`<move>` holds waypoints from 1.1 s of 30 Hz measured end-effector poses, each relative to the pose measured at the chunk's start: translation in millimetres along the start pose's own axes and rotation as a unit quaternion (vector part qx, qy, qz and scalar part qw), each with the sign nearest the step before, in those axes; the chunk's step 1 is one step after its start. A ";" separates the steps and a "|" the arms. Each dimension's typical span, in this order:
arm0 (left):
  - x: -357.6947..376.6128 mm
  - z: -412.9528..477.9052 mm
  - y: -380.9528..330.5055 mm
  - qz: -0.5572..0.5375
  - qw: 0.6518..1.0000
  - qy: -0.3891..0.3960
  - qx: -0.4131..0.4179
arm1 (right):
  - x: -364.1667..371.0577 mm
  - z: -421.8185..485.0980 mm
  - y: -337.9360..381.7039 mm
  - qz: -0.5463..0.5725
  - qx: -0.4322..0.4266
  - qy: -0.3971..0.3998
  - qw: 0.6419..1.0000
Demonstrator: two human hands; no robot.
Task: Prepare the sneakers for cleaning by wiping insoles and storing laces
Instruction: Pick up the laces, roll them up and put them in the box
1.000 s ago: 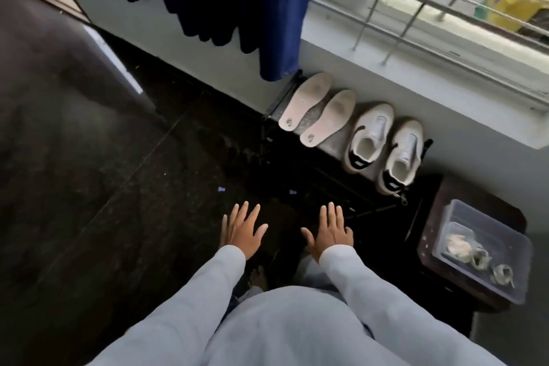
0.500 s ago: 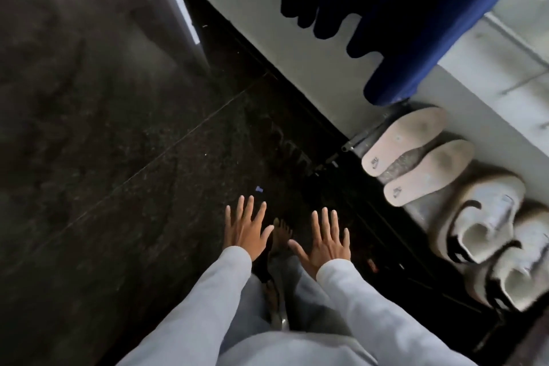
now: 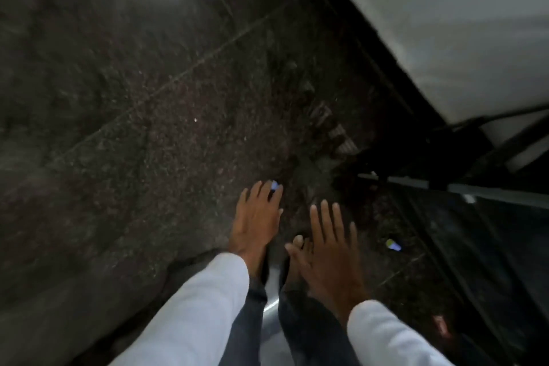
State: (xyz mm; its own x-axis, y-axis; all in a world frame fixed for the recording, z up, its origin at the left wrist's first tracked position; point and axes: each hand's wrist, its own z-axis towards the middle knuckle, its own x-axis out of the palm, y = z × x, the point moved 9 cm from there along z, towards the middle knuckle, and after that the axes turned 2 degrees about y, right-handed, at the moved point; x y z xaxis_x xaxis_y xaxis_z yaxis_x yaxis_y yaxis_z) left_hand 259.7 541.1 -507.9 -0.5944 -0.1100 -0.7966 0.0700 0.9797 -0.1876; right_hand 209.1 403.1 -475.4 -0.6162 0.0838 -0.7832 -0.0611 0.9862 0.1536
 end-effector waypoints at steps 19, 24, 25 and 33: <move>144.2 139.7 27.7 -0.081 0.991 0.013 0.101 | 138.3 92.8 -43.9 -0.040 -0.010 0.027 0.999; 99.1 103.8 24.0 -0.236 0.967 -0.034 0.089 | 82.7 65.8 -35.6 0.162 0.023 -0.034 0.986; 79.5 88.9 17.2 -0.264 0.958 -0.055 0.096 | 64.6 56.9 -34.0 0.213 0.028 -0.070 0.974; -69.2 -57.8 -53.7 -0.378 0.920 -0.055 0.092 | -84.3 -60.4 -11.3 0.402 0.063 -0.177 0.896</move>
State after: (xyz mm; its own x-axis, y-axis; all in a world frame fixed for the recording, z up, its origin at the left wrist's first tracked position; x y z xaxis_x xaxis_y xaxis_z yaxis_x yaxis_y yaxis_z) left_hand 250.8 505.8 -409.5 -0.4451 -0.7739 -0.4504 -0.1896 0.5731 -0.7973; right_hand 214.3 376.3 -374.8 -0.1311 0.7927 -0.5954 0.3943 0.5927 0.7023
